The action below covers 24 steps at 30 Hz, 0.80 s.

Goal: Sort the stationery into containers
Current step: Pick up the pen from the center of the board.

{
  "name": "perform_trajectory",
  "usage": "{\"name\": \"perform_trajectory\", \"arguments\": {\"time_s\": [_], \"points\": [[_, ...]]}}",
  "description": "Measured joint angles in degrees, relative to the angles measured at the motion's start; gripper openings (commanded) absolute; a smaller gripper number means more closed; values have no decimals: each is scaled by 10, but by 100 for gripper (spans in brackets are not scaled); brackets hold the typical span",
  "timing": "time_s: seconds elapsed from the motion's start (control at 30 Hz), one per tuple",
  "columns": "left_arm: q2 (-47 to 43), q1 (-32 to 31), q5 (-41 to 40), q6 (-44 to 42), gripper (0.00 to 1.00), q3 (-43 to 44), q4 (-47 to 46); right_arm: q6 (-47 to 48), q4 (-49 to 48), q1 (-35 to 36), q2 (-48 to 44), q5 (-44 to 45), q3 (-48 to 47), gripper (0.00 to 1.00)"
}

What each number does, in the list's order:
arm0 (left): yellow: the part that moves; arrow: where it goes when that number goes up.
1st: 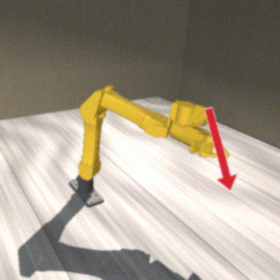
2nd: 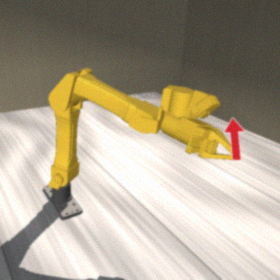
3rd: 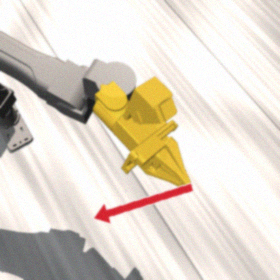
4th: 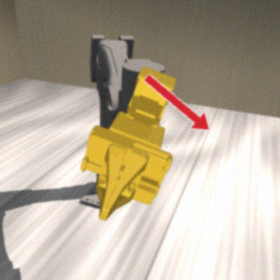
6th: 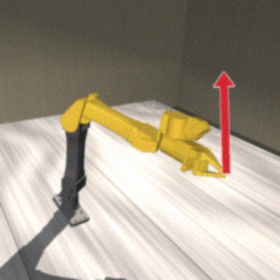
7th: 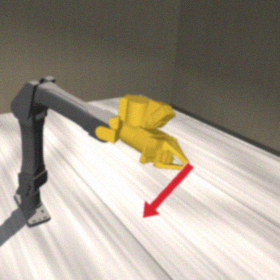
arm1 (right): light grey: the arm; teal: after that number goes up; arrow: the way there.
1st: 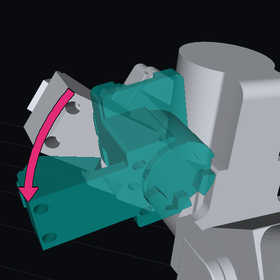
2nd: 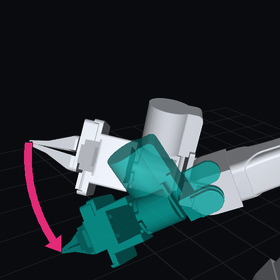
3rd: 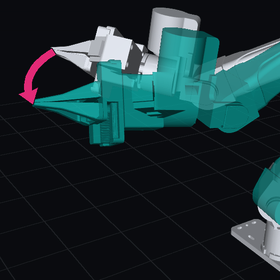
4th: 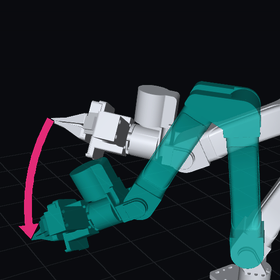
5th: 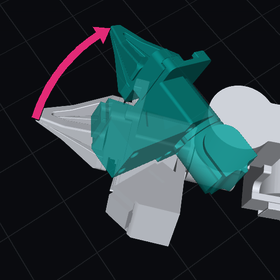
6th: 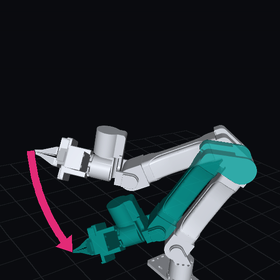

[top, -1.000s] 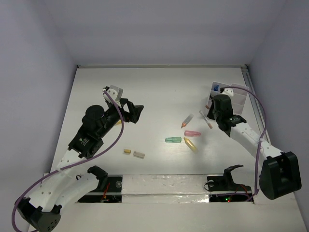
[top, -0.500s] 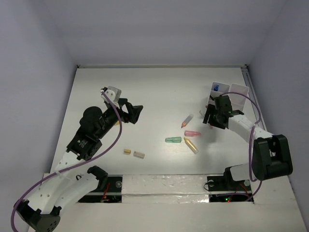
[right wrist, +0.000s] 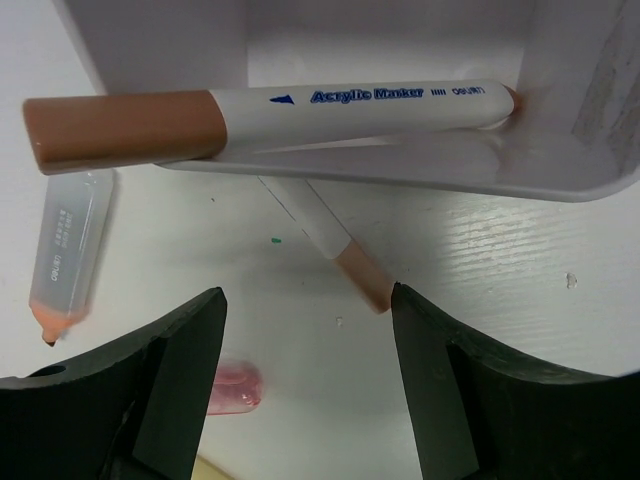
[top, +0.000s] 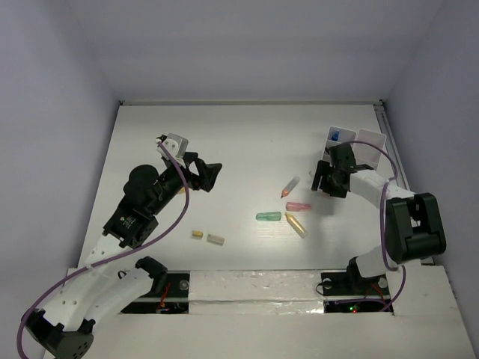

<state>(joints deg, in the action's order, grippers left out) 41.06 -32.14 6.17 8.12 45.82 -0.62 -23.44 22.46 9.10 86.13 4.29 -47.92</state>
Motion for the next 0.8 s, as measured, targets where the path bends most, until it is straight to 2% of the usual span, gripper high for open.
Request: {"name": "perform_trajectory", "arguments": {"time_s": [0.2, 0.4, 0.53, 0.8], "points": [[0, 0, 0, 0, 77, 0, 0, 2, 2, 0, 15, 2, -18, 75], [0, 0, 0, 0, 78, 0, 0, 5, 6, 0, 27, -3, -20, 65], [0, 0, 0, 0, 77, 0, 0, 6, 9, 3, 28, -6, -20, 47], [0, 0, 0, 0, 77, 0, 0, 5, 20, 24, 44, 4, -30, 44]]}}
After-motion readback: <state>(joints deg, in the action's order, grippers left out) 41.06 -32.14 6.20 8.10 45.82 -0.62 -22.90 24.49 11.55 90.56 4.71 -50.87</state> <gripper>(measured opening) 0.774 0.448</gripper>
